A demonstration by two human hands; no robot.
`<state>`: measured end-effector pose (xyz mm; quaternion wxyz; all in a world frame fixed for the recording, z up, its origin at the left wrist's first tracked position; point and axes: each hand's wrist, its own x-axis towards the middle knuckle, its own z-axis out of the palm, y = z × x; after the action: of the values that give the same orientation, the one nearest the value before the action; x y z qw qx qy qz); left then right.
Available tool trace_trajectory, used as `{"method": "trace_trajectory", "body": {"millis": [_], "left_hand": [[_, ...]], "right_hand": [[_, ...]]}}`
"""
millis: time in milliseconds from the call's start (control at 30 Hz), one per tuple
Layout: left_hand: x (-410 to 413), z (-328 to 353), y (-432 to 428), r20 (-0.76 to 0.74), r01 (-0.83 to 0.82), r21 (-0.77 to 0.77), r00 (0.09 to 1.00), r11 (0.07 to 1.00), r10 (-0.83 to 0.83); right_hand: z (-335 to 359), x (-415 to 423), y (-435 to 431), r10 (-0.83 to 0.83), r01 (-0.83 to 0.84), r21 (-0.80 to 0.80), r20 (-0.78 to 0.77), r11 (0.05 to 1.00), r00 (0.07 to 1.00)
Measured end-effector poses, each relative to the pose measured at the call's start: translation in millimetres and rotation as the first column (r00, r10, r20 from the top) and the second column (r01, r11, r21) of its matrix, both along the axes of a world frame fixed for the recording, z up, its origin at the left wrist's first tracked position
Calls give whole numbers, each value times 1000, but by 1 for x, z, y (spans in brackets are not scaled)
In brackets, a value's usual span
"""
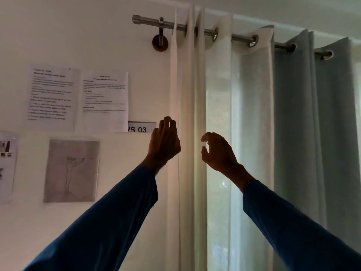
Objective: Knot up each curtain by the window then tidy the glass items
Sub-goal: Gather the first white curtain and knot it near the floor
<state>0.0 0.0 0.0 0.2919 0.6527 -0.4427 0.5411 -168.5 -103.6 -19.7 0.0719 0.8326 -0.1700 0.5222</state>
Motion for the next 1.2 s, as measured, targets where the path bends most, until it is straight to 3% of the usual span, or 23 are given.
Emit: {"method": "trace_trajectory", "body": {"millis": [333, 600, 800, 1000, 1133, 1200], "left_hand": [[72, 89, -57, 35, 79, -158, 997, 984, -74], [80, 176, -72, 22, 403, -358, 905, 842, -424], [87, 229, -77, 58, 416, -308, 906, 856, -420], [95, 239, -96, 119, 443, -195, 896, 875, -428], [97, 226, -122, 219, 430, -124, 891, 894, -398], [89, 221, -134, 199, 461, -105, 878, 881, -435]], "right_hand": [[123, 102, -50, 100, -78, -93, 257, 993, 961], [216, 149, -49, 164, -232, 47, 573, 972, 803], [254, 158, -60, 3, 21, -37, 550, 999, 835], [250, 161, -87, -132, 211, -99, 513, 972, 848], [252, 117, -142, -252, 268, 49, 536, 962, 806], [262, 85, -167, -315, 289, 139, 573, 947, 756]]}}
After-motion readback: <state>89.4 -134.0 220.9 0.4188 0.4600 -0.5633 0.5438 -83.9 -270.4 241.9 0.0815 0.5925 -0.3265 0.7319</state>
